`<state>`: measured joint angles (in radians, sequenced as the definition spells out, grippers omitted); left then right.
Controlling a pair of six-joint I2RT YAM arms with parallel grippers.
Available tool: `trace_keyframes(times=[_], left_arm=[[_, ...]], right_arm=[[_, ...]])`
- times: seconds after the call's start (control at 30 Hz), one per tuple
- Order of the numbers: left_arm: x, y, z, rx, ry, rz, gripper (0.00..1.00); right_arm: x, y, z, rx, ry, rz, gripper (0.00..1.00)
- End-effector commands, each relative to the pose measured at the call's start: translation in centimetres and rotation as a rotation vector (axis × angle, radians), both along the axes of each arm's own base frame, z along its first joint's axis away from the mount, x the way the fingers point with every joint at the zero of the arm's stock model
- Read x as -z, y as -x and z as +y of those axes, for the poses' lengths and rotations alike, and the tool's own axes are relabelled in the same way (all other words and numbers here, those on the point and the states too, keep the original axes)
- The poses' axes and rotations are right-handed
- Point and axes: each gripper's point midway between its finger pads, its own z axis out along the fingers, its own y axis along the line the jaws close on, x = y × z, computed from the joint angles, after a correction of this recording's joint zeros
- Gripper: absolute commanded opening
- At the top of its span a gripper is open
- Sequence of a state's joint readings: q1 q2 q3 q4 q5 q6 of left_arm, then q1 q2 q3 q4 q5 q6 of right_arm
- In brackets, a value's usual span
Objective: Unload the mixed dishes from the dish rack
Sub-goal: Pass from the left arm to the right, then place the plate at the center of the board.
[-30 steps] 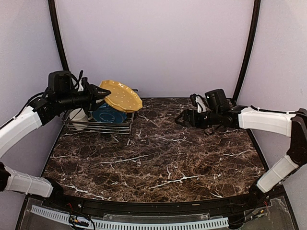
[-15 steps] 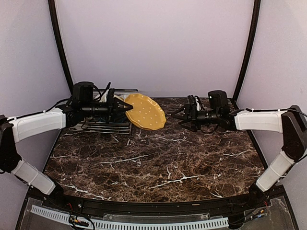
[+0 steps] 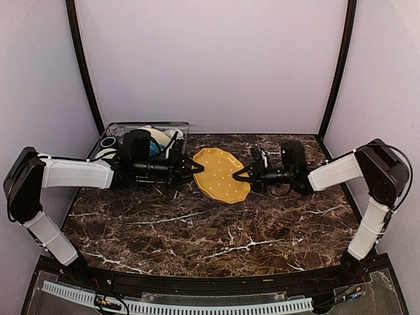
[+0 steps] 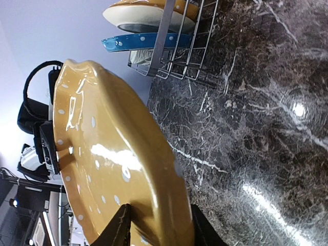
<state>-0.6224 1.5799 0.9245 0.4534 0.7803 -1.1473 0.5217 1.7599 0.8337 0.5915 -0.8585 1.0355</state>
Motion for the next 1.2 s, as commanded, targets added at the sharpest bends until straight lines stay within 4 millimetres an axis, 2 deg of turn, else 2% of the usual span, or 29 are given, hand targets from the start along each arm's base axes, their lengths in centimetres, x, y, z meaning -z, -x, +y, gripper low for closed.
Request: trace_keyframes(times=[0.0,0.13,0.2,0.23,0.27,0.3,0.33,0.37,0.4,0.43,0.47,0.53,0.57,0.67,0.77,1.0,1.17], left_arm=[[-6.1,0.7,-0.3,0.04,0.151,-0.205,0.01],[-5.4,0.9,-0.1,0.04,0.132,-0.207,0.01],[-4.6,0.8,0.0,0.034,0.097,-0.211,0.01],[-4.2,0.7,0.2,0.026,0.076,-0.215,0.05],[-2.8,0.4,0.5,0.006,0.011,-0.211,0.19],[-1.5,0.5,0.9,-0.005,-0.048,-0.174,0.27],[-1.1,0.1,1.3,-0.033,-0.089,-0.201,0.45],[0.1,0.2,1.7,-0.038,-0.139,-0.172,0.53],[0.3,0.0,2.1,-0.055,-0.165,-0.196,0.68],[0.8,0.2,2.4,-0.058,-0.194,-0.184,0.76],[0.8,0.2,2.7,-0.069,-0.208,-0.206,0.89],[0.5,0.3,3.2,-0.079,-0.225,-0.234,0.98],[0.8,0.5,3.6,-0.079,-0.249,-0.226,0.98],[0.2,0.3,4.9,-0.115,-0.326,-0.291,0.99],[0.1,0.5,6.4,-0.143,-0.412,-0.331,0.99],[-2.4,1.2,8.8,-0.184,-0.479,-0.457,0.99],[-4.1,1.8,10.0,-0.202,-0.5,-0.545,0.99]], right_arm=[[-1.4,1.1,-0.5,-0.022,-0.076,-0.057,0.25],[-1.7,1.6,-1.2,-0.006,-0.079,-0.082,0.01],[-2.2,1.9,-1.6,0.001,-0.09,-0.101,0.0],[-2.4,2.0,-1.8,0.006,-0.096,-0.111,0.0],[-2.6,2.1,-2.1,0.015,-0.101,-0.123,0.0],[-2.7,2.2,-2.2,0.022,-0.105,-0.131,0.0],[-2.8,2.2,-2.5,0.029,-0.108,-0.136,0.0],[-2.9,2.2,-2.7,0.037,-0.108,-0.139,0.0],[-2.9,2.2,-3.0,0.045,-0.108,-0.141,0.0],[-3.0,2.1,-3.3,0.054,-0.108,-0.145,0.0],[-2.9,2.2,-3.7,0.063,-0.103,-0.143,0.0],[-3.0,2.1,-4.7,0.085,-0.092,-0.155,0.0],[-2.7,2.1,-5.2,0.097,-0.079,-0.156,0.0],[-1.7,1.5,-7.3,0.157,-0.002,-0.143,0.0],[-0.5,0.7,-10.1,0.252,0.112,-0.136,0.0],[1.5,0.2,-17.3,0.468,0.264,-0.087,0.0],[2.4,0.7,-21.9,0.626,0.326,-0.041,0.0]])
